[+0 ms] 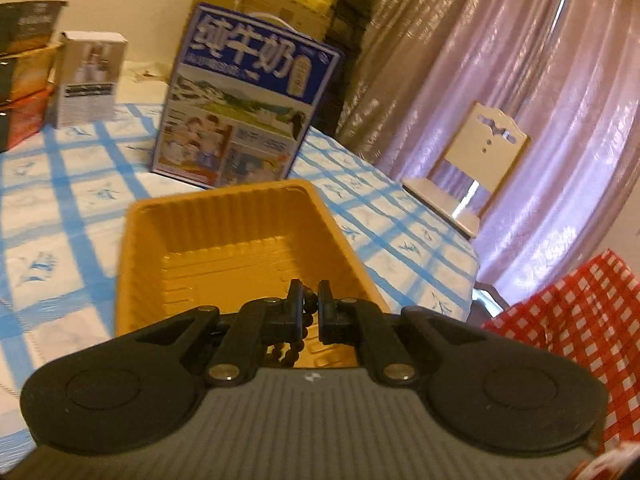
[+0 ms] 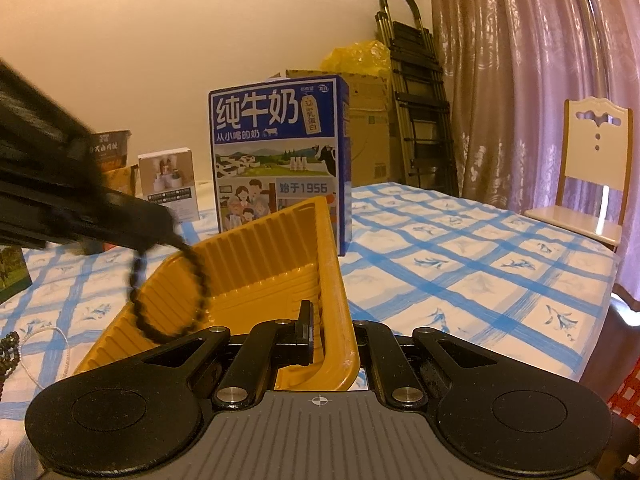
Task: Organize jewelry
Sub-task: 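Lower the dark bead bracelet into the orange tray and open the left tool, then reach the left tool to the long dark bead strand and grasp it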
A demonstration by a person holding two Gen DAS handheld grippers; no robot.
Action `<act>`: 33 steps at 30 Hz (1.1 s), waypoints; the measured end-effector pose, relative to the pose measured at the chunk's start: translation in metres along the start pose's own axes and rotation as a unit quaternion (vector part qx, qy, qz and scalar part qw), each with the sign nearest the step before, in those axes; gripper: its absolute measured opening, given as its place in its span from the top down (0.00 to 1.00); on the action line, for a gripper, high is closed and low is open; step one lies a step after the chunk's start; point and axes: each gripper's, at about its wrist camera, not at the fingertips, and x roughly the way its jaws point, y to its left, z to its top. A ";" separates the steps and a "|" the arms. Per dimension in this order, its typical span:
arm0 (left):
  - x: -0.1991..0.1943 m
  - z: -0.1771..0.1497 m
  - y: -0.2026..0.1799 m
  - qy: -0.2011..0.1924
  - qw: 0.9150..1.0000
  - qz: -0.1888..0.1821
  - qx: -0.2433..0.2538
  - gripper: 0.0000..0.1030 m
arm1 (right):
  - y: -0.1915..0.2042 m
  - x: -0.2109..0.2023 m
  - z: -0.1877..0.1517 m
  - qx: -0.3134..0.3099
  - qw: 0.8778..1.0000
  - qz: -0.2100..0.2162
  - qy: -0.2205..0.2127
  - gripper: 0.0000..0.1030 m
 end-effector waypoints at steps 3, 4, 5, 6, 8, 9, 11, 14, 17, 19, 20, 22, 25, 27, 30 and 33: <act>0.012 -0.001 -0.001 0.006 1.000 0.001 -0.006 0.93 | 0.000 0.000 0.000 0.000 1.000 0.000 0.000 0.93; 0.014 -0.002 0.000 0.009 1.000 0.002 -0.011 0.93 | 0.000 0.000 0.000 0.000 1.000 -0.001 0.000 0.93; 0.014 -0.002 0.001 0.007 1.000 0.004 -0.015 0.92 | 0.000 0.000 0.000 0.000 1.000 0.000 0.000 0.93; 0.013 -0.003 0.001 0.006 1.000 0.001 -0.016 0.91 | 0.000 0.000 0.000 0.000 1.000 0.000 0.000 0.93; 0.008 -0.005 0.003 0.005 1.000 0.002 -0.016 0.87 | 0.000 0.000 0.000 0.001 1.000 0.000 0.000 0.93; 0.005 -0.006 0.005 0.004 1.000 0.005 -0.016 0.87 | 0.001 0.000 0.000 0.001 1.000 0.000 0.000 0.93; -0.003 -0.008 0.008 0.000 1.000 0.015 -0.010 0.87 | 0.001 0.000 0.000 0.001 1.000 0.000 0.000 0.93; -0.020 -0.012 0.017 -0.006 0.999 0.038 -0.006 0.83 | 0.001 0.000 0.000 0.002 1.000 0.000 0.001 0.93; -0.038 -0.019 0.034 -0.004 0.997 0.072 -0.008 0.83 | 0.001 0.000 -0.001 0.003 1.000 0.000 0.001 0.93; -0.051 -0.026 0.047 0.000 0.995 0.095 -0.013 0.83 | 0.001 0.000 0.000 0.003 1.000 0.000 0.001 0.93; -0.057 -0.029 0.053 0.002 0.994 0.106 -0.016 0.83 | 0.000 0.000 -0.001 0.003 1.000 0.000 0.001 0.93; -0.071 -0.037 0.066 0.008 0.991 0.129 -0.020 0.83 | 0.000 0.000 -0.001 0.004 1.000 0.000 0.002 0.93; -0.088 -0.051 0.083 0.024 0.985 0.168 -0.017 0.82 | 0.000 0.000 -0.001 0.004 1.000 -0.001 0.002 0.93; -0.097 -0.059 0.091 0.034 0.981 0.192 -0.015 0.82 | 0.000 0.000 -0.001 0.004 1.000 -0.001 0.002 0.93; -0.111 -0.072 0.105 0.045 0.974 0.220 -0.027 0.82 | 0.000 -0.001 -0.001 0.004 1.000 -0.002 0.002 0.93; -0.123 -0.081 0.118 0.050 0.967 0.246 -0.037 0.82 | -0.001 -0.001 -0.001 0.002 1.000 -0.004 0.003 0.93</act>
